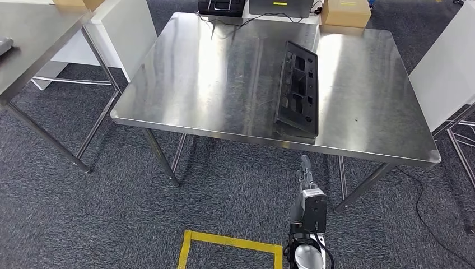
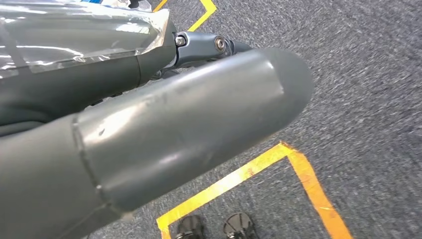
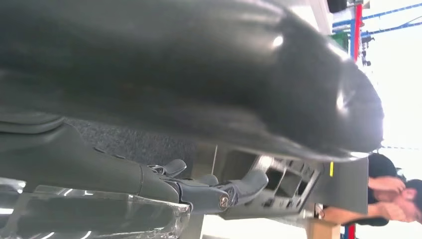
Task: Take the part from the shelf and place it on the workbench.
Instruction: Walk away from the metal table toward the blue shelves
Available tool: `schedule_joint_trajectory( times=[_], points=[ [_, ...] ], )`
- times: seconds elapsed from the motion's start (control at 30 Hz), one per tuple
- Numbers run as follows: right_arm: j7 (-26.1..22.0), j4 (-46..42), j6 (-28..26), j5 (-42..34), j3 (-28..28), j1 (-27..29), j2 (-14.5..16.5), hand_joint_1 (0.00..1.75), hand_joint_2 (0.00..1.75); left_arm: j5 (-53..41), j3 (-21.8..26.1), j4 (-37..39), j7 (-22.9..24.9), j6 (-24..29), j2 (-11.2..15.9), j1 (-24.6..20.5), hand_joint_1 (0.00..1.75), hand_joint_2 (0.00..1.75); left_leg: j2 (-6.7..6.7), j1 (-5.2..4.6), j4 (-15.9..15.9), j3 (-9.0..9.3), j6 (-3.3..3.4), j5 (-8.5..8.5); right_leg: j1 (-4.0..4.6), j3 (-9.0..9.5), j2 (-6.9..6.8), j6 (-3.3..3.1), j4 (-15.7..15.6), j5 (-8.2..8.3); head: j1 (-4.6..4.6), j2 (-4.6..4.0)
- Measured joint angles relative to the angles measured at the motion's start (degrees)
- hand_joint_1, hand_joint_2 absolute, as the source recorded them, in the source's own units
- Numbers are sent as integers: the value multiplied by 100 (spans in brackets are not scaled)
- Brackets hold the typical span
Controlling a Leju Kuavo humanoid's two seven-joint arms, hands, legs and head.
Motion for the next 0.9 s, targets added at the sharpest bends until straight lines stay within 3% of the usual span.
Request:
schedule_joint_trajectory(
  times=[0.07,0.13,0.2,0.23,0.27,0.3,0.33,0.37,0.43,0.5,0.53,0.6,0.63,0.7,0.77,0.8,0.83,0.87,0.9],
  points=[
    [17,61,-8,-15,-26,-24,4,0,0,-9,0,1,33,11,-19,2,0,0,5,6,-2,-29,-73,76,9,-29,0,-83,-71,21,0,0],
    [38,114,-13,-23,-53,-50,8,0,0,-17,-1,1,53,23,-27,5,0,0,-20,27,101,-111,-147,-61,-32,-102,-14,-207,-93,126,-9,0],
    [48,154,-14,-28,-69,-66,10,0,0,-24,-1,1,64,38,-28,7,0,0,-50,65,576,-284,-230,-571,-66,-214,-28,-293,-103,261,-33,0],
    [50,174,-17,-30,-78,-67,10,0,0,-25,0,1,66,47,-30,7,0,0,-54,87,935,-376,-271,-855,-67,-286,-30,-307,-98,325,-44,0],
    [51,196,-25,-30,-89,-68,10,0,0,-25,-1,1,68,55,-29,6,0,0,-54,112,1278,-442,-307,-1037,-67,-360,-33,-297,-90,383,-47,0],
    [54,220,-37,-30,-102,-69,10,0,0,-26,-1,1,69,63,-29,6,0,0,-54,136,1505,-447,-334,-1087,-69,-436,-36,-281,-79,436,-46,0],
    [60,244,-51,-29,-118,-70,10,0,0,-28,-2,1,67,67,-28,6,0,0,-53,162,1567,-368,-354,-1019,-74,-515,-38,-260,-63,487,-48,0],
    [67,263,-69,-26,-132,-71,10,0,0,-32,-3,1,62,66,-27,5,0,0,-52,188,1424,-189,-368,-870,-83,-590,-40,-234,-44,532,-47,0],
    [83,286,-105,-18,-156,-79,11,0,0,-39,-13,1,34,31,-23,-1,0,0,-58,222,684,395,-384,-668,-96,-710,-36,-169,0,614,-50,0],
    [95,291,-145,-6,-172,-93,11,0,0,-42,-46,1,-14,-67,-13,-4,0,0,-90,204,64,806,-344,-700,-92,-764,-36,-82,20,696,-44,0],
    [103,290,-159,2,-178,-99,11,0,0,-43,-66,0,-34,-119,-6,-2,0,0,-105,178,-51,855,-306,-739,-90,-774,-39,-32,14,739,-45,0],
    [119,291,-176,14,-195,-102,8,0,0,-43,-95,-1,-58,-175,7,2,0,0,-103,142,-75,779,-185,-663,-93,-792,-41,67,-12,830,-41,0],
    [127,291,-182,15,-203,-99,5,0,0,-43,-102,-1,-61,-193,12,2,0,0,-90,130,-86,725,-113,-599,-98,-843,-35,85,19,797,-45,0],
    [141,291,-205,18,-230,-88,-3,0,0,-49,-120,-1,-73,-266,20,3,0,0,-55,124,-118,570,22,-432,-104,-1035,-25,30,384,438,-13,0],
    [152,287,-238,25,-267,-68,-9,0,0,-77,-143,-1,-90,-388,38,14,0,0,-38,90,-108,384,84,-278,-98,-1260,-21,-42,1161,-93,21,0],
    [157,286,-253,27,-287,-52,-13,0,0,-91,-155,-1,-96,-449,50,20,0,0,-34,69,-104,289,95,-205,-90,-1308,-20,-34,1506,-242,24,0],
    [162,284,-263,28,-308,-33,-17,0,0,-108,-169,-1,-104,-505,63,26,0,0,-31,49,-99,197,104,-135,-80,-1274,-20,-6,1698,-283,26,0],
    [167,279,-270,29,-327,-15,-20,0,0,-123,-189,-1,-115,-553,77,31,0,0,-31,28,-96,110,107,-67,-65,-1125,-20,29,1655,-220,27,0],
    [171,270,-278,29,-345,-1,-21,0,0,-142,-214,-1,-131,-596,91,35,0,0,-32,6,-92,25,105,1,-48,-876,-20,49,1410,-117,27,0]
  ],
)
